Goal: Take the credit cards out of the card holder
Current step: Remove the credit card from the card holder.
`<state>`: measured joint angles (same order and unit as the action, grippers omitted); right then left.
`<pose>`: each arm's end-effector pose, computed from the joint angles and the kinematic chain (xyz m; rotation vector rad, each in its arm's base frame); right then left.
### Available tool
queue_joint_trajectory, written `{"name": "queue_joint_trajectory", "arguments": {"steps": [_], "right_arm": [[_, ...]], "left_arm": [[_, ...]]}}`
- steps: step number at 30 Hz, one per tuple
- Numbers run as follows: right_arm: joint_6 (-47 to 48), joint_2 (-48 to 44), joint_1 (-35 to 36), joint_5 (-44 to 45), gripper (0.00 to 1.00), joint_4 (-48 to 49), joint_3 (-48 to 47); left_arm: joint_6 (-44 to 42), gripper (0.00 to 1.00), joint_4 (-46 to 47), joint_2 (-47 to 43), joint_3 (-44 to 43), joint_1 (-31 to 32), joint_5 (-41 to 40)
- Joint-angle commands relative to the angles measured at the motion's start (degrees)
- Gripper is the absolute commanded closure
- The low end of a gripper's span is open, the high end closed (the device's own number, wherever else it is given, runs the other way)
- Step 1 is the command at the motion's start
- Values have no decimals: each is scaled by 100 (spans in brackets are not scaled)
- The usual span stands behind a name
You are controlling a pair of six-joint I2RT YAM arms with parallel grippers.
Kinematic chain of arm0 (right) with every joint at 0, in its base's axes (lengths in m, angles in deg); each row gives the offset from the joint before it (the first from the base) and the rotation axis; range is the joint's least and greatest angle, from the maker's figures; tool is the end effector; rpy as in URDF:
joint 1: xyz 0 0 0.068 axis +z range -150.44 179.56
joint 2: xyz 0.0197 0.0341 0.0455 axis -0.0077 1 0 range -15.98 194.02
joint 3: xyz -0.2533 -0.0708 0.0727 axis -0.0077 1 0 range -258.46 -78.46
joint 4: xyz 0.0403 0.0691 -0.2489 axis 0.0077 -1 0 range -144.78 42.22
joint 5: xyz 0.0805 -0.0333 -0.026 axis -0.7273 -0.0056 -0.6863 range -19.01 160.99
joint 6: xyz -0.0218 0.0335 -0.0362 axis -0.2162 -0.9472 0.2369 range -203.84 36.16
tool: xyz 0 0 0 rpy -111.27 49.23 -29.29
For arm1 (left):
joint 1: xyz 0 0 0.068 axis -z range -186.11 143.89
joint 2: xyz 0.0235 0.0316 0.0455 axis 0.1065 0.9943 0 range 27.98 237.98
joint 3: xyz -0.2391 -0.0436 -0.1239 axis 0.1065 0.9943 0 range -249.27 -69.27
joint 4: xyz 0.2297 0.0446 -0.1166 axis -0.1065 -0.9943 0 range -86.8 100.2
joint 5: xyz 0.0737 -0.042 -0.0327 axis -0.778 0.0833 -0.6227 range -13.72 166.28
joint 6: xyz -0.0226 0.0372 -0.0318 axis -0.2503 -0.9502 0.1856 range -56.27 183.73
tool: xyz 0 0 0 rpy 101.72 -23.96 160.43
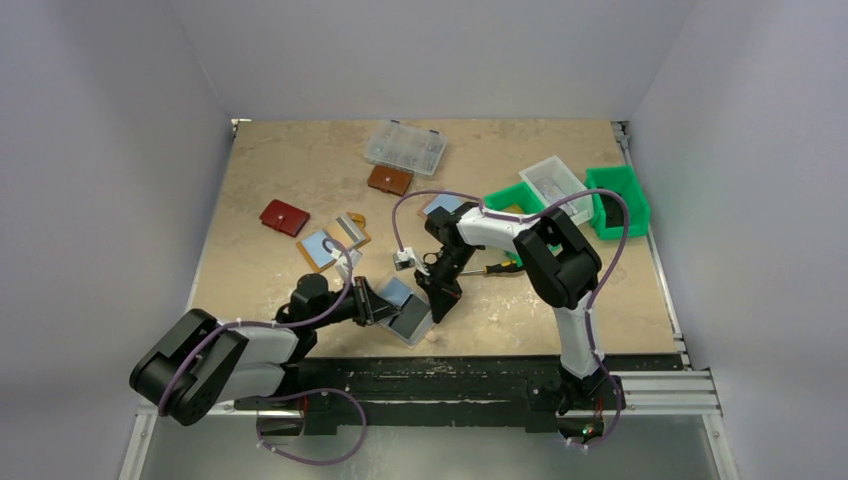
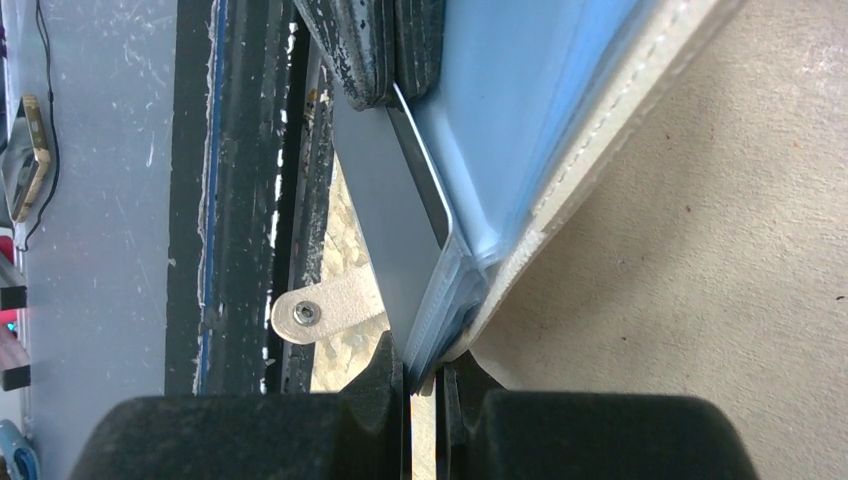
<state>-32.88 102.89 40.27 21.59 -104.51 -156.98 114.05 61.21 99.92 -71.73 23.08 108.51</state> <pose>0.2560 0.2560 0.1354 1.9638 -2.0190 -1.3053 0.1469 -0.1038 0.1231 0.0444 2.1261 -1.4217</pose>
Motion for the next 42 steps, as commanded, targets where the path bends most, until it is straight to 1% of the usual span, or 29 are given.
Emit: {"name": "queue_joint_trajectory", "arguments": {"steps": [1,4,7,12,14,16,30,38,40,42], "right_arm": [[228,61,42,96,100,-114,-102],[247,98,42,101,100,-142,-118],[243,103,42,102,100,-145,-120],[239,118,42,115,100,-154,-120],[239,126,42,123,100,-161,-120],[248,126,42,133,100,-163,-120],[283,121,38,151,100,-181,-98],[283,125,42,160,100,-181,-91],[283,128,41,160,100,-181,-102],[283,133,42,160,100,-178,-99]], "left_arm": [[-481,98,-494,-409,-21,-106,-177],[-698,98,-1057,-740,-97,-106,-360],[-762,98,-1262,-864,-122,-107,-425],[-664,97,-1123,-748,-82,-106,-322],[-603,92,-1029,-712,-67,-106,-257],[-530,90,-944,-719,-70,-108,-199],[-238,89,-1040,-943,-88,-189,-281],[-272,89,-1270,-1256,-88,-264,-286],[-299,89,-1330,-1314,-88,-273,-286],[-324,92,-1395,-1376,-103,-282,-287]]}}
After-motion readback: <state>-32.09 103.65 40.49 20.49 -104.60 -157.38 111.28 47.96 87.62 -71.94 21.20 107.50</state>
